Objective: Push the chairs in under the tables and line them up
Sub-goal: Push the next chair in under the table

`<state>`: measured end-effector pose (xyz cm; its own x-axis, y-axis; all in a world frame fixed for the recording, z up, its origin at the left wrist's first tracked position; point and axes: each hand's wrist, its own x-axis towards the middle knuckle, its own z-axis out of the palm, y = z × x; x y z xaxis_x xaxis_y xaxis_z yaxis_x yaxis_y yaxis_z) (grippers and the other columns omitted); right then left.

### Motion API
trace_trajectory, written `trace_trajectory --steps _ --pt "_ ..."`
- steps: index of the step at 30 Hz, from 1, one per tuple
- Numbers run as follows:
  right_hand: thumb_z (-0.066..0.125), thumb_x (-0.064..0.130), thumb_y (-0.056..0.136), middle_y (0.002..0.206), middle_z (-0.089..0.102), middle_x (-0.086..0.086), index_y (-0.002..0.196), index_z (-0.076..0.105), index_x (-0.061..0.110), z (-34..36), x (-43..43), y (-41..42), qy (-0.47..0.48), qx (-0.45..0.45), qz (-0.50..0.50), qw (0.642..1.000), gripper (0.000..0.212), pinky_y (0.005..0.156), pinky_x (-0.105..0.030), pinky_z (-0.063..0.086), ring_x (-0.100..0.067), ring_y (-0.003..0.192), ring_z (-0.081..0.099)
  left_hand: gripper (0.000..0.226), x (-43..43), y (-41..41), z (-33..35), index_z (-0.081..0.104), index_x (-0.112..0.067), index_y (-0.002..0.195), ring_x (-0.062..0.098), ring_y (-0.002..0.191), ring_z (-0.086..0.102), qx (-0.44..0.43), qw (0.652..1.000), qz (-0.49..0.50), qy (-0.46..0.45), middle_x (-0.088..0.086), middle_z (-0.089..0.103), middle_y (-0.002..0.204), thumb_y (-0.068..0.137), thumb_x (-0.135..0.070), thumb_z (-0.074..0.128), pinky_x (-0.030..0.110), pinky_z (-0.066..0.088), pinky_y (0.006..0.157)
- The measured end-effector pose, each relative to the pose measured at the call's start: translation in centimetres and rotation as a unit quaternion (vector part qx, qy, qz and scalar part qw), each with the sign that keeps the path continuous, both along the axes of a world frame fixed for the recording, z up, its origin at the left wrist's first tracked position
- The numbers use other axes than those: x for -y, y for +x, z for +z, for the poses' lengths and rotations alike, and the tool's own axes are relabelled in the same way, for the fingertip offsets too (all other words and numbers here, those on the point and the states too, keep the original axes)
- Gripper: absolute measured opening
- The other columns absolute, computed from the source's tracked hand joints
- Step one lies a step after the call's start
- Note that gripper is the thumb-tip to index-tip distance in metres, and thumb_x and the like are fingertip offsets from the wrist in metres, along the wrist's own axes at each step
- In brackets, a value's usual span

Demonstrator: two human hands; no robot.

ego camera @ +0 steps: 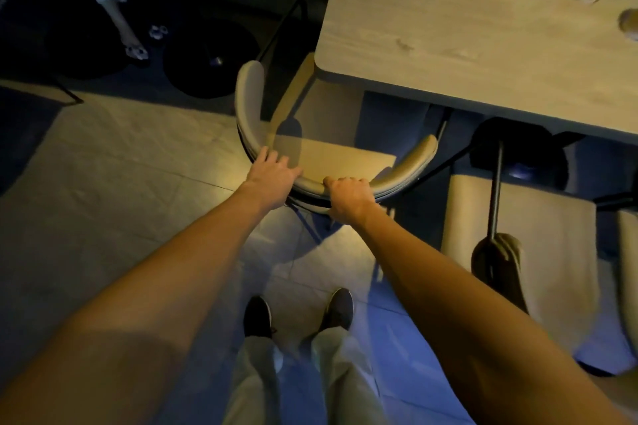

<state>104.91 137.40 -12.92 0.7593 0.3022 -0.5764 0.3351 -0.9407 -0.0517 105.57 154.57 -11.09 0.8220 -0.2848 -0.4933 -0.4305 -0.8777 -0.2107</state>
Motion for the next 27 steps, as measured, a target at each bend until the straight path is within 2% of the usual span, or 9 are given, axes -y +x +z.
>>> trace_trajectory --steps 2,6,11,15,21,27 --pt "0.064 0.030 0.093 0.115 0.065 -0.008 0.134 0.051 0.019 -0.4 -0.4 0.3 -0.025 0.011 -0.006 1.000 0.045 0.092 -0.041 0.048 -0.028 0.103 0.062 0.053 -0.3 1.1 -1.0 0.049 -0.030 0.138 0.033 0.125 0.049 -0.003 1.000 -0.024 -0.005 0.010 0.058 0.131 0.087 -0.024 0.065 0.046 0.027 0.113" --pt "0.068 0.038 0.088 0.104 0.065 -0.004 0.129 0.055 0.022 -1.0 -0.5 0.1 -0.041 0.029 -0.015 0.999 0.046 0.071 -0.034 0.049 -0.023 0.084 0.058 0.041 -0.8 1.7 -2.3 0.061 -0.031 0.124 0.026 0.109 0.061 0.013 0.997 -0.075 -0.035 0.003 0.068 0.113 0.084 -0.025 0.070 0.039 0.039 0.094" --pt "0.072 0.046 0.083 0.100 0.069 -0.002 0.125 0.060 0.028 -1.4 0.0 -1.8 -0.042 0.047 -0.036 0.997 0.048 0.075 -0.037 0.056 -0.024 0.087 0.066 0.029 -0.6 0.2 -3.0 0.063 -0.028 0.110 0.024 0.095 0.067 0.031 0.991 -0.126 -0.040 0.000 0.072 0.097 0.082 -0.025 0.071 0.038 0.040 0.084" --pt "0.075 0.045 0.082 0.099 0.070 -0.001 0.125 0.062 0.029 -1.3 -0.2 -2.8 -0.037 0.045 -0.048 0.997 0.048 0.080 -0.039 0.057 -0.024 0.089 0.067 0.028 -0.7 -0.4 -2.8 0.062 -0.027 0.110 0.024 0.093 0.068 0.027 0.989 -0.140 -0.037 0.000 0.071 0.095 0.083 -0.028 0.072 0.039 0.041 0.086" --pt "0.072 0.038 0.084 0.097 0.069 0.000 0.124 0.063 0.031 -1.3 0.3 -5.2 -0.031 0.054 -0.044 0.997 0.042 0.076 -0.037 0.056 -0.023 0.088 0.066 0.030 -0.3 -2.9 -2.9 0.062 -0.028 0.112 0.025 0.094 0.068 0.030 0.989 -0.140 -0.045 0.000 0.071 0.097 0.083 -0.029 0.072 0.038 0.042 0.086" --pt "0.071 0.034 0.084 0.101 0.070 -0.002 0.121 0.064 0.029 -0.9 1.6 -9.0 -0.034 0.049 -0.015 0.998 0.038 0.068 -0.035 0.047 -0.026 0.090 0.066 0.034 0.8 -7.6 -3.1 0.060 -0.026 0.116 0.025 0.096 0.068 0.035 0.991 -0.123 -0.036 0.002 0.072 0.099 0.084 -0.027 0.071 0.038 0.040 0.088"
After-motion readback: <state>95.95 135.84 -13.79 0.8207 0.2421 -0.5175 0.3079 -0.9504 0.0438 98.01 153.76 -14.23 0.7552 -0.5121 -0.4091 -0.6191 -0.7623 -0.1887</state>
